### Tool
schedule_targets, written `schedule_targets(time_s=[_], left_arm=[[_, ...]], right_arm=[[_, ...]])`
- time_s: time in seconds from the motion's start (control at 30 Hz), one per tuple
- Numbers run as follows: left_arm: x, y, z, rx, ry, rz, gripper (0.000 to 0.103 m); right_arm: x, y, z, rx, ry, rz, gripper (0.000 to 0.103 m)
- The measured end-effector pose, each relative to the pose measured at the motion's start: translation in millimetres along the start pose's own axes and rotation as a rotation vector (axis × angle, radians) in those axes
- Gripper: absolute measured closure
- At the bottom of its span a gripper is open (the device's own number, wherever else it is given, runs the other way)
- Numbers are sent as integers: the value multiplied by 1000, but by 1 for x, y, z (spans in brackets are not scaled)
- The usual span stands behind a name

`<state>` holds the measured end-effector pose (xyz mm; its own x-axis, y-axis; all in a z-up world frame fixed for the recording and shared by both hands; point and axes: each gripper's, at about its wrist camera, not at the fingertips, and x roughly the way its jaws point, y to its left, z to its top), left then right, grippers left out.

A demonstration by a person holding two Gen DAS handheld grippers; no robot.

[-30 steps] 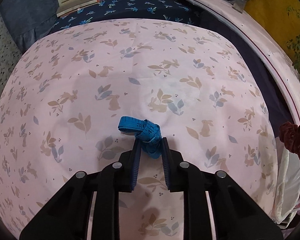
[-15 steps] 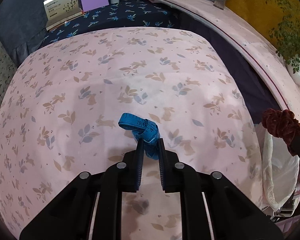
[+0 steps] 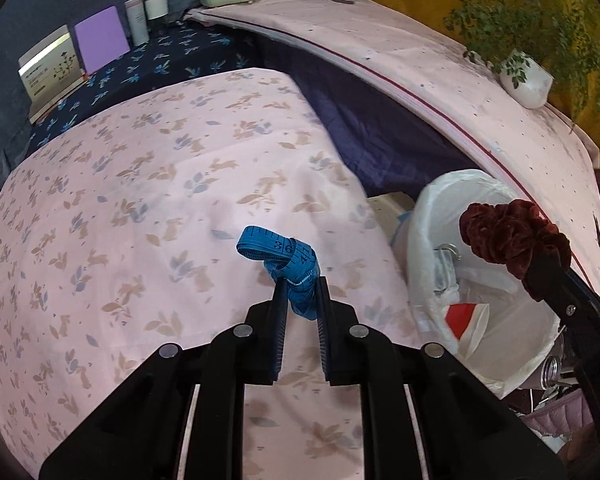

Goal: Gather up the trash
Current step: 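Carry the tape measure and scrunchie over the bin and open both tools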

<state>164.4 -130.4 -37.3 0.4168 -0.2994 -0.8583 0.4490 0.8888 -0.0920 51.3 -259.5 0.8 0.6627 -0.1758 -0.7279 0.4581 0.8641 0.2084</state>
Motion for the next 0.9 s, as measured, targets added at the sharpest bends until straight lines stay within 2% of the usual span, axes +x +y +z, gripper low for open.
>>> schedule_targets(time_s=[0.33,0.53,0.9], left_arm=[[6,-115,4,180,2,-111,89],[12,-164,-3,267,19,-151,89],[31,-183,-5,306,59,-180,89]], right_arm=[[-28,-85,-4,128,-47,-106,81],[-36,-124,-4,193,-66,-145,81],[-35,-148,-1,246,-77,-167,81]])
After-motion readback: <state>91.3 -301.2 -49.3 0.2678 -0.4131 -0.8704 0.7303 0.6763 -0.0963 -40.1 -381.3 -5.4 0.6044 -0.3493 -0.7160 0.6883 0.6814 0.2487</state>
